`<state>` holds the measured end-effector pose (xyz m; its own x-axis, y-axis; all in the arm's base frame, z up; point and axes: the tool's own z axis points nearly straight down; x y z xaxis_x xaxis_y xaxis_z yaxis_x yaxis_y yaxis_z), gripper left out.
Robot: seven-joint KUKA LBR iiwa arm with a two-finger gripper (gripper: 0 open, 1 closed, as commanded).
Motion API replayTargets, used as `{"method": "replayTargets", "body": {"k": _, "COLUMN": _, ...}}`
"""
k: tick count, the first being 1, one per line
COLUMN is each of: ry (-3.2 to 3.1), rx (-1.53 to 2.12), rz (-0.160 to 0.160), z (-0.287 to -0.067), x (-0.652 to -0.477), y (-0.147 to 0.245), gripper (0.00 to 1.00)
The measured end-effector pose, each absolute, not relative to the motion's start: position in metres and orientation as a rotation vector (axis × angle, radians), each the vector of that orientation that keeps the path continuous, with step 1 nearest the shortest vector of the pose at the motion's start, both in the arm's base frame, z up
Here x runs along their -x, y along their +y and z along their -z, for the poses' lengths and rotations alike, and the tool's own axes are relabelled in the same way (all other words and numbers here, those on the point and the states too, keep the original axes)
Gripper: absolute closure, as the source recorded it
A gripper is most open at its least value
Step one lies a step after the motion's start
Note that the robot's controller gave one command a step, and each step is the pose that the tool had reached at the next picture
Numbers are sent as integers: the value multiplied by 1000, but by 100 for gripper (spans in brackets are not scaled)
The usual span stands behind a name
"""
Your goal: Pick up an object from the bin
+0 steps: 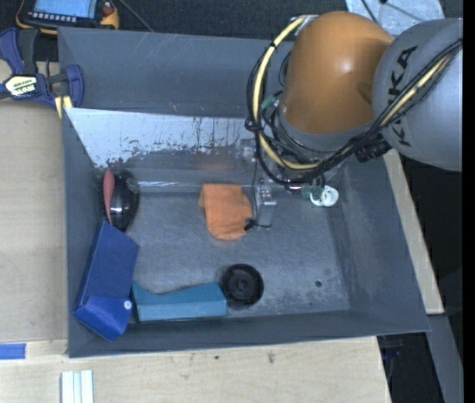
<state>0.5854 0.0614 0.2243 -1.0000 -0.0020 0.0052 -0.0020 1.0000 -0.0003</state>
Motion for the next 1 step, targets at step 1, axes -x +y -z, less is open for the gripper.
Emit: {"method": "replayTargets", "body": {"k": 1, "ry": -3145, "rx": -1, "rz": 1, "z": -230, "x": -587, "y": 61, "gripper": 0}}
